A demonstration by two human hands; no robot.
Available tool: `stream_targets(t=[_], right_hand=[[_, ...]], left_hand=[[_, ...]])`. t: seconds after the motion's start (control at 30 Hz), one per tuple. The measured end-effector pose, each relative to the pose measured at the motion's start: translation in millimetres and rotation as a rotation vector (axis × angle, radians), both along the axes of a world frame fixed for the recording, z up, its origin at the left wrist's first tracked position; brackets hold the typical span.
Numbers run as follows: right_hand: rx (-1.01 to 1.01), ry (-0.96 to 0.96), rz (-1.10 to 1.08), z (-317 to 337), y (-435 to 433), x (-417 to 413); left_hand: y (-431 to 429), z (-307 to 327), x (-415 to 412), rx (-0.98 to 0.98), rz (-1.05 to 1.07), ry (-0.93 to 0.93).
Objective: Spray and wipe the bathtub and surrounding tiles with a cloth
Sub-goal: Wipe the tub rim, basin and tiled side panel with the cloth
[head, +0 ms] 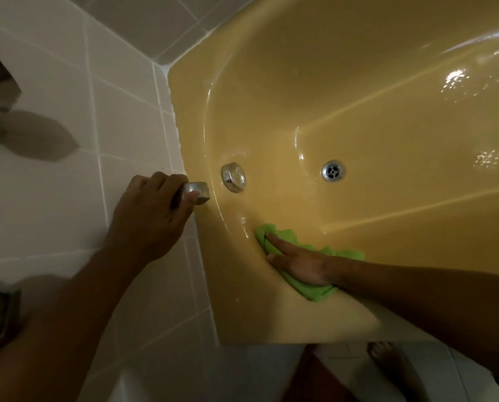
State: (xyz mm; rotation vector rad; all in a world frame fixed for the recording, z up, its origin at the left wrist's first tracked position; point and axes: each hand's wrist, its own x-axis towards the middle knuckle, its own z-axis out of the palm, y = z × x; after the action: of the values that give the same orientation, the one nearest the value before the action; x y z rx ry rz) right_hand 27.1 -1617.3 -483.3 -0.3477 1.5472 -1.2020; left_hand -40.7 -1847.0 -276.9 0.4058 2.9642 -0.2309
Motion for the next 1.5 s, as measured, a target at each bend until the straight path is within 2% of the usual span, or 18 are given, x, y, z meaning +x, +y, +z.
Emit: stream_targets(t=[0.1,0.2,0.33,0.47,0.6,0.87,1.03,1.17,1.3,1.4,1.5], right_hand=[[-0.067,-0.006,-0.014,5,-8,0],[-0.086,0.067,-0.017,19,-20,-1],[-0.089,0.198,-0.148,22,-51,-7],[-0.139,0.311,-0.329,19,-87,-21],[-0.14,0.368,-0.399,15,-98,-30],[-0.086,0.295,-0.356,-3,-87,-18],[-0.061,0.355,-0.496,4,-83,-12],[0.002,0.406,-0.55,3,-83,-3],[-0.047,0.383,-0.688,15,-81,-9],[-0.089,0.359,-0.828,28,-93,-34],[-0.025,0.406,-0.721,27,-132,-73]], left_hand=[[1,-4,0,-0.016,0.028,0.051],[9,-7,-2,0.012,0.114,0.184],[18,-10,-10,0.05,0.283,0.276],[25,-14,-15,0.102,0.526,0.283],[31,-10,-18,0.071,0.586,0.253],[30,-8,-22,-0.119,0.528,0.15],[22,-5,-27,-0.29,0.446,-0.004],[18,-4,-29,-0.305,0.428,-0.018],[14,0,-30,-0.387,0.266,-0.129],[16,1,-34,-0.347,0.325,-0.135],[15,-3,-35,-0.308,0.376,-0.127]])
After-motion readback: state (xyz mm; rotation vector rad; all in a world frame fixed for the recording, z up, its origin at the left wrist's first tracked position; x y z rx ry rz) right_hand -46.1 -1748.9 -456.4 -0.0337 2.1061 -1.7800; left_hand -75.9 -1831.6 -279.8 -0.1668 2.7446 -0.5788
